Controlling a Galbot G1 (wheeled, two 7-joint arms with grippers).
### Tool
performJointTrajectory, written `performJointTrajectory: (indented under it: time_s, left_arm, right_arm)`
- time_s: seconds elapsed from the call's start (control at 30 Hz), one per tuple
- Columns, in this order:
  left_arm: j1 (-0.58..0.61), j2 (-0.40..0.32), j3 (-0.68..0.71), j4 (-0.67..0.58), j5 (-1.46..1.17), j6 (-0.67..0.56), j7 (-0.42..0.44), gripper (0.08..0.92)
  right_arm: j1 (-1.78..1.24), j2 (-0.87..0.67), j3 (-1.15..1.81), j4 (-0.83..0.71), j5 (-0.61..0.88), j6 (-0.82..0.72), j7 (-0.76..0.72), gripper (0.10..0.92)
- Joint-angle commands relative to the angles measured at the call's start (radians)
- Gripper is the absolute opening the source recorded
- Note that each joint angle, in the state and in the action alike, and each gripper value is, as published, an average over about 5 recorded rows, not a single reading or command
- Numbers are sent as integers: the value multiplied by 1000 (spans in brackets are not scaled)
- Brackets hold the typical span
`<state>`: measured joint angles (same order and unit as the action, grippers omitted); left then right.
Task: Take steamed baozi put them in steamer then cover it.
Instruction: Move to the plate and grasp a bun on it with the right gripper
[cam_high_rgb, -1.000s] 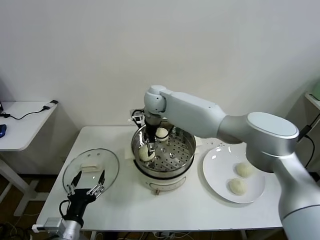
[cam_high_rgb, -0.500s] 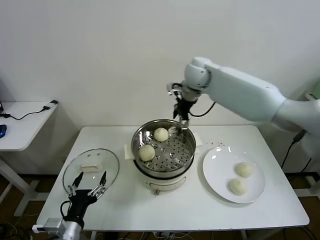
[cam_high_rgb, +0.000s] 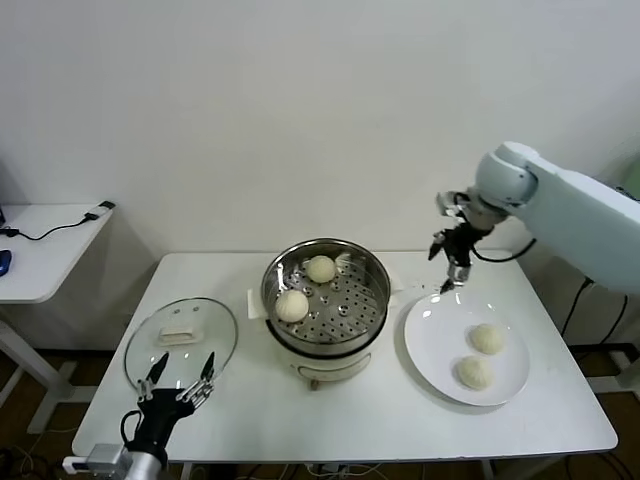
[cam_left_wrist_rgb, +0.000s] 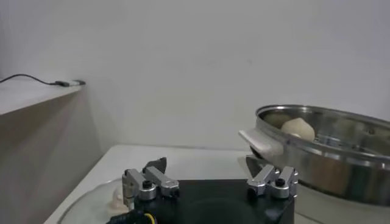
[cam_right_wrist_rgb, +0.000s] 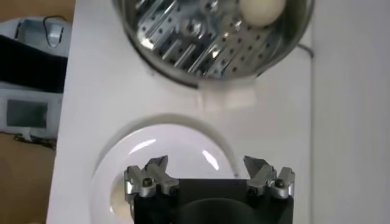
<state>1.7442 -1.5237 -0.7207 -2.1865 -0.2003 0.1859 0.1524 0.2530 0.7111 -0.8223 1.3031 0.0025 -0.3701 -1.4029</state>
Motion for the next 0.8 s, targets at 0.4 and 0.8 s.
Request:
performJointTrajectory:
  time_s: [0.4,0.8]
  left_arm:
    - [40,-8,-4,16,18,2,3,823]
    - [43,-7,-2,19,18,-1,3,823]
  right_arm:
    - [-538,-72,319,27,-268,101,40,823]
    - [-568,-61,342,10,-302,108,57,823]
